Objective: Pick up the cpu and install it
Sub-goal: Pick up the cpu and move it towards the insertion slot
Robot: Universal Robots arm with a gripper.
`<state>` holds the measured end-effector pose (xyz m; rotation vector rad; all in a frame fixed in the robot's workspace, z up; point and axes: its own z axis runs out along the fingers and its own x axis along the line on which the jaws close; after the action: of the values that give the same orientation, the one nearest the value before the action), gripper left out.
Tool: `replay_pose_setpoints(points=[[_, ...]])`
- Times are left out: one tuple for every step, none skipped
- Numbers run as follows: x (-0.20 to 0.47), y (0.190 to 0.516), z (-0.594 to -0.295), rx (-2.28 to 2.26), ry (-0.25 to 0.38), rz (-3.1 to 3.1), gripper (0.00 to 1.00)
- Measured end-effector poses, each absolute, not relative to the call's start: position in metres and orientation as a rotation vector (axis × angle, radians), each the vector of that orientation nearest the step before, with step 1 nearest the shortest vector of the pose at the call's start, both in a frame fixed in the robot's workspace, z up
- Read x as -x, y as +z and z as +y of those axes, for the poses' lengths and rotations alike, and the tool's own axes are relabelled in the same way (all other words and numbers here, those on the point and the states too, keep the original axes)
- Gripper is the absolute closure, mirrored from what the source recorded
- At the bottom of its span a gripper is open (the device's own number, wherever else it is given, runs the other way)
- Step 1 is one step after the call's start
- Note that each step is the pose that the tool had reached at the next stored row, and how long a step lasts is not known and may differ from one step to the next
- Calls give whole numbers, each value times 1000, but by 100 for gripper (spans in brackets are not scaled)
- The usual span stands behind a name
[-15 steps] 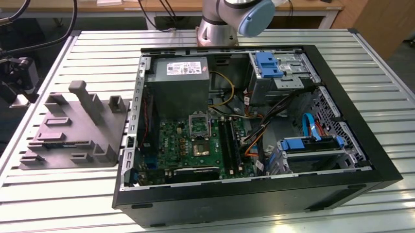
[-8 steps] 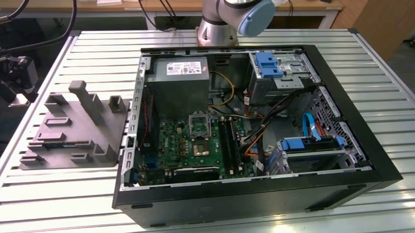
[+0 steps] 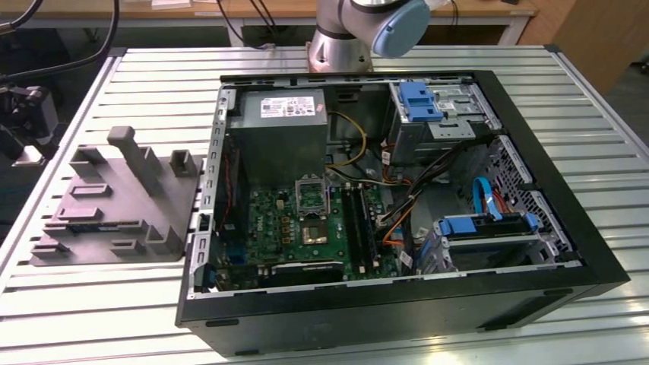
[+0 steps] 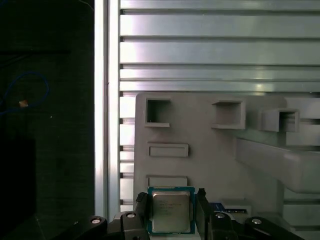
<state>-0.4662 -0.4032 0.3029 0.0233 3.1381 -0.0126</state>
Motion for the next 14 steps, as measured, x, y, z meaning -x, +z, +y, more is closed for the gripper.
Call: replay_pose_setpoints(points=[[466, 304, -403, -23, -14, 3138, 53], [466, 305, -403, -23, -14, 3138, 53], [466, 305, -403, -23, -14, 3138, 53], [466, 305, -403, -23, -15, 3138, 53], [466, 306, -403, -23, -15, 3138, 53], [466, 306, -403, -23, -15, 3138, 53], [466, 306, -403, -23, -16, 3138, 53], [466, 307, -403, -23, -16, 3138, 53], [466, 307, -403, -23, -17, 3138, 53], [466, 307, -403, -23, -17, 3138, 53], [466, 307, -403, -23, -18, 3138, 53], [466, 308, -403, -23, -18, 3138, 53], [466, 308, -403, -23, -18, 3138, 53], [466, 308, -403, -23, -19, 3138, 53]])
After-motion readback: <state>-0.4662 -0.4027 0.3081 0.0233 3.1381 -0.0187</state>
